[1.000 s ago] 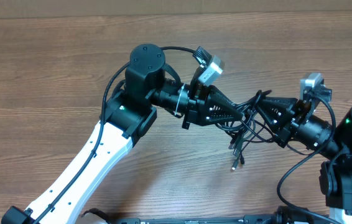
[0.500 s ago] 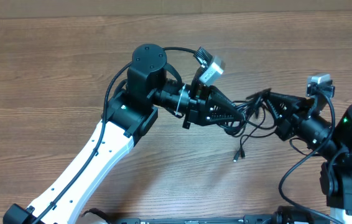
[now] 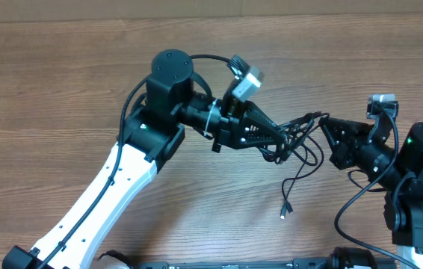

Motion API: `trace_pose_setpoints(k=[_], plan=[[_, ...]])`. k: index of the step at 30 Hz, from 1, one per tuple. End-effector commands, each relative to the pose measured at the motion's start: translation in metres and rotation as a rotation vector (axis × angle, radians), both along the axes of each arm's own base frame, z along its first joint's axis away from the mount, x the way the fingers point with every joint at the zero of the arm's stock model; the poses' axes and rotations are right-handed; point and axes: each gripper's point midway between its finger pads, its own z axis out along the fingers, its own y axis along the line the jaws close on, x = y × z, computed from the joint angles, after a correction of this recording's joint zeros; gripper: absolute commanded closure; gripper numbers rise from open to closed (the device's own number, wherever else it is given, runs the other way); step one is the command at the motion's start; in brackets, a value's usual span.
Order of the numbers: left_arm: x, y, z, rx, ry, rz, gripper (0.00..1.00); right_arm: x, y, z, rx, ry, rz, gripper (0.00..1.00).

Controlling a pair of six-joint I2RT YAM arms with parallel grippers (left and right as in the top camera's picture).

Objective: Untangle cables

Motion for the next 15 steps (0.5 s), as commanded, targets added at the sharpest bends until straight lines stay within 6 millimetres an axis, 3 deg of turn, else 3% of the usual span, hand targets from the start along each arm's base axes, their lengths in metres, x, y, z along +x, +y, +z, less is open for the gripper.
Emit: trace_pose_setpoints(k=[1, 5, 7, 8, 15], plan=[[-0.006, 0.011, 0.016, -0.035, -0.065, -0.01, 0.96, -0.005, 0.007, 0.007, 0.031, -0.012, 0.048, 0.87], [0.001, 0.016, 0.016, -0.032, -0.062, 0.015, 0.96, -0.01, 0.013, 0.006, 0.053, 0.005, 0.08, 0.72], [0.006, 0.02, 0.016, -0.031, -0.062, 0.03, 0.96, -0.012, 0.015, 0.004, 0.061, 0.017, 0.092, 0.54], [0.007, 0.021, 0.016, -0.03, -0.06, 0.036, 0.96, -0.013, 0.015, 0.004, 0.064, 0.023, 0.095, 0.5], [0.027, 0.037, 0.003, 0.003, -0.021, 0.108, 0.96, -0.021, 0.024, 0.006, 0.1, 0.033, 0.152, 0.36]])
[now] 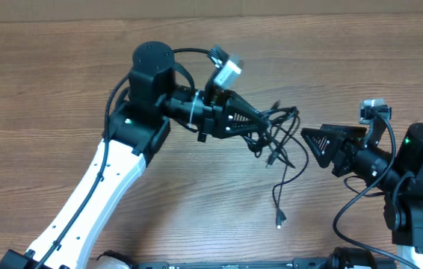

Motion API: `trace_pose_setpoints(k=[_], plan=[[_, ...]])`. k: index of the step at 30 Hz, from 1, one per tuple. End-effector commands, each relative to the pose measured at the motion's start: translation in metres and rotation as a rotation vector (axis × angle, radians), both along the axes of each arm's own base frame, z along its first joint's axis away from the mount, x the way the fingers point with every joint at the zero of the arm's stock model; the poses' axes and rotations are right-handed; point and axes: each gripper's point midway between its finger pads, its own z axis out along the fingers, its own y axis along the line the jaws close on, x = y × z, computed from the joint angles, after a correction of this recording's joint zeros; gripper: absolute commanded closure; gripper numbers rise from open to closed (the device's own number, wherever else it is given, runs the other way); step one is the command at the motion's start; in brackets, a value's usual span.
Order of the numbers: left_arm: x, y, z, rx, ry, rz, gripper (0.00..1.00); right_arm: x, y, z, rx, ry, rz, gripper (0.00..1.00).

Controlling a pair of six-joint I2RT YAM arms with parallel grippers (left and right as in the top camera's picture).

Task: Untangle cables
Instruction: 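Open the right gripper and withdraw it right, releasing the cables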

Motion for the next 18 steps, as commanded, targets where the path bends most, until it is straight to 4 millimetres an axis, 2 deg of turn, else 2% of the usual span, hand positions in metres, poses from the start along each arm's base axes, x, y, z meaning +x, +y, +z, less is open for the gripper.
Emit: trace_pose_setpoints(k=[1, 4, 9, 12, 13, 14, 18], plan=[[0.005, 0.015, 0.006, -0.01, -0.057, 0.043, 0.96, -0.006, 0.007, 0.01, 0.035, -0.021, 0.054, 0.34], [0.023, 0.022, -0.01, 0.052, 0.027, 0.145, 0.96, -0.01, 0.012, 0.012, 0.054, -0.023, 0.085, 0.3], [0.063, 0.036, -0.055, 0.242, 0.177, 0.427, 0.96, -0.011, 0.013, 0.013, 0.069, -0.013, 0.088, 0.28], [0.073, 0.044, -0.076, 0.332, 0.23, 0.534, 0.96, -0.012, 0.014, 0.016, 0.08, -0.004, 0.083, 0.25], [0.075, 0.045, -0.08, 0.351, 0.238, 0.553, 0.96, -0.013, 0.013, 0.018, 0.081, -0.005, 0.08, 0.23], [0.075, 0.046, -0.082, 0.361, 0.243, 0.562, 0.96, -0.013, 0.013, 0.021, 0.086, -0.005, 0.076, 0.0], [0.076, 0.048, -0.086, 0.376, 0.25, 0.574, 0.96, -0.009, 0.008, 0.036, 0.098, -0.01, 0.023, 0.0]])
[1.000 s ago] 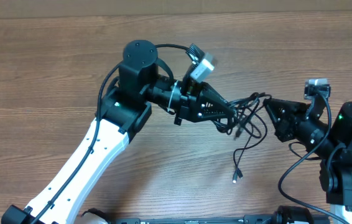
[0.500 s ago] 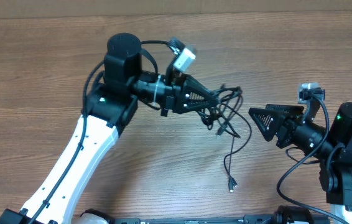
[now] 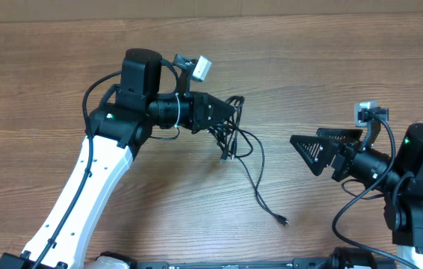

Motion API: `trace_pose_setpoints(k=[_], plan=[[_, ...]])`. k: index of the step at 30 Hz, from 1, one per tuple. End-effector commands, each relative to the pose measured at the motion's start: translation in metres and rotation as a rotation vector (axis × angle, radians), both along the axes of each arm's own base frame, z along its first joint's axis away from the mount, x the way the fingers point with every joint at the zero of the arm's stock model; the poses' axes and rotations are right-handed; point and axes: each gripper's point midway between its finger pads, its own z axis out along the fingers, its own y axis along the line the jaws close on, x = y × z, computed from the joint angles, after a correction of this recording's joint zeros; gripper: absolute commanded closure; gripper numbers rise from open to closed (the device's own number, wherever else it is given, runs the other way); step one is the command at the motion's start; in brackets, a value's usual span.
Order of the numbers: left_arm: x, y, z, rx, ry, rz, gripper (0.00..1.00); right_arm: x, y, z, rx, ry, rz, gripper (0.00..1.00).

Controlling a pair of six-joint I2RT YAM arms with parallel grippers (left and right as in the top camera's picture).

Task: Untangle cables
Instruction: 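Open the right gripper and withdraw it right, releasing the cables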

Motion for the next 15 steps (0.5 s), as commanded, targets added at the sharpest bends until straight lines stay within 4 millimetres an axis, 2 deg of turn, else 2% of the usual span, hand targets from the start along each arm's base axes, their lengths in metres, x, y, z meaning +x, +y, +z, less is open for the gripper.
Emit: trace_pose_setpoints(k=[1, 5, 8, 10, 15], plan=[[0.007, 0.005, 0.008, 0.037, -0.073, 0.051, 0.96, 0.003, -0.006, 0.033, 0.011, -0.053, -0.057, 0.0], [0.011, 0.008, 0.005, 0.061, -0.081, 0.078, 0.96, 0.006, -0.007, 0.043, 0.023, -0.043, -0.067, 0.0], [0.012, 0.008, 0.005, 0.071, -0.098, 0.078, 0.96, 0.009, -0.007, 0.039, 0.021, 0.032, -0.067, 0.0], [0.015, 0.012, 0.0, 0.096, -0.092, 0.099, 0.96, 0.014, -0.009, 0.031, -0.003, 0.091, -0.065, 0.0], [0.014, 0.022, -0.019, 0.185, -0.055, 0.14, 0.96, 0.019, -0.016, -0.009, -0.113, 0.31, -0.052, 0.0]])
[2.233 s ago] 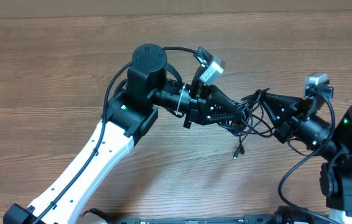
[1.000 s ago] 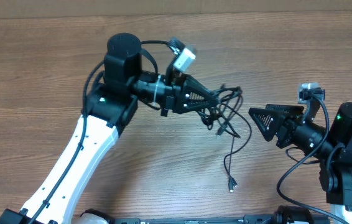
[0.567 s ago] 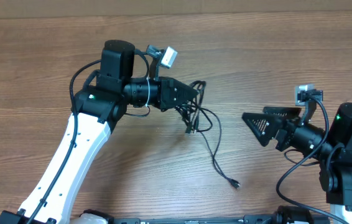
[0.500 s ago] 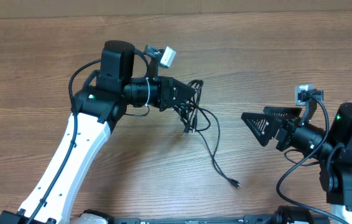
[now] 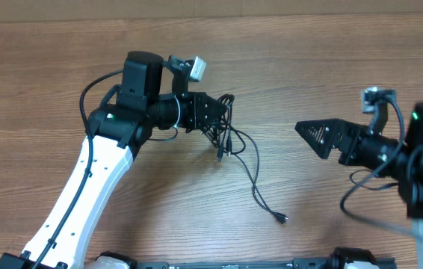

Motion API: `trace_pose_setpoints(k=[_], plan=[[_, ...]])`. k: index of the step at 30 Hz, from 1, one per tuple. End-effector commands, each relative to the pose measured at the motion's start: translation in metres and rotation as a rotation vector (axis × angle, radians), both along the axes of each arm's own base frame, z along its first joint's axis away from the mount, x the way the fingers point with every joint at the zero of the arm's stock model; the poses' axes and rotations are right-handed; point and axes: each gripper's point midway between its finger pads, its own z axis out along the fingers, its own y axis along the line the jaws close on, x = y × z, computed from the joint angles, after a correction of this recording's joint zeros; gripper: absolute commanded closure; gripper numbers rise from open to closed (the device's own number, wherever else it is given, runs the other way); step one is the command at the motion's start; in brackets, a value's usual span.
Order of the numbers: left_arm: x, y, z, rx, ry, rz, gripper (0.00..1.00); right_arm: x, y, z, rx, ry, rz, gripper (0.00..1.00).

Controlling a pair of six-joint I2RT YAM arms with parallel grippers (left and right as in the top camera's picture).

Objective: Untangle cables

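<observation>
A tangle of thin black cables (image 5: 227,139) hangs from my left gripper (image 5: 222,112), which is shut on its upper loops left of the table's middle. One loose strand (image 5: 255,173) trails from the tangle down to the right. It ends in a small plug (image 5: 281,218) lying on the wood. My right gripper (image 5: 305,129) points left, well apart from the cables, with nothing visibly in it. Seen edge-on from above, its fingers do not show whether they are open or shut.
The wooden table (image 5: 331,60) carries only the cables. The white left arm (image 5: 84,194) crosses the lower left. The right arm's black body and its wiring (image 5: 413,164) fill the right edge.
My left gripper shifted slightly, the tangle still hanging from it and the plug unmoved. The right gripper has risen a little and drawn back toward the right.
At first both grippers met at the tangle right of centre, the right one at its end. Then the left gripper was further left with the bundle and the right one stood apart from it. Now the loose strand lies stretched out on the table.
</observation>
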Motion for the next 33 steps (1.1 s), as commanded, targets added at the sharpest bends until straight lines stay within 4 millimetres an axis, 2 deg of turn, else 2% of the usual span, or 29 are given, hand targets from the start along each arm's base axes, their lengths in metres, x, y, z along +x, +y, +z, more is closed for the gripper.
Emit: trace_pose_setpoints(k=[1, 3, 7, 11, 13, 17, 27, 33], plan=[[0.0, 0.006, 0.005, 0.055, -0.065, 0.012, 0.96, 0.011, -0.006, -0.023, -0.108, 0.081, 0.03, 0.0], [-0.01, -0.002, 0.012, 0.011, -0.088, -0.067, 0.96, 0.012, 0.007, -0.042, -0.122, 0.152, 0.102, 0.01], [-0.039, -0.025, 0.043, -0.144, -0.252, -0.331, 0.96, 0.013, 0.035, -0.056, -0.136, 0.176, 0.222, 0.0], [-0.061, -0.03, 0.062, -0.247, -0.403, -0.506, 0.96, 0.011, 0.069, -0.054, -0.096, 0.142, 0.344, 0.0], [-0.06, -0.029, 0.061, -0.239, -0.432, -0.512, 0.96, 0.009, 0.079, -0.051, -0.087, 0.124, 0.378, 0.0], [-0.055, -0.025, 0.06, -0.229, -0.425, -0.491, 0.96, 0.007, 0.084, -0.05, -0.086, 0.115, 0.391, 0.0], [-0.068, -0.026, 0.069, -0.303, -0.415, -0.548, 0.96, 0.021, 0.087, -0.041, -0.058, 0.077, 0.354, 0.0], [-0.072, -0.03, 0.074, -0.326, -0.411, -0.566, 0.96, 0.022, 0.098, -0.037, -0.051, 0.046, 0.375, 0.0]])
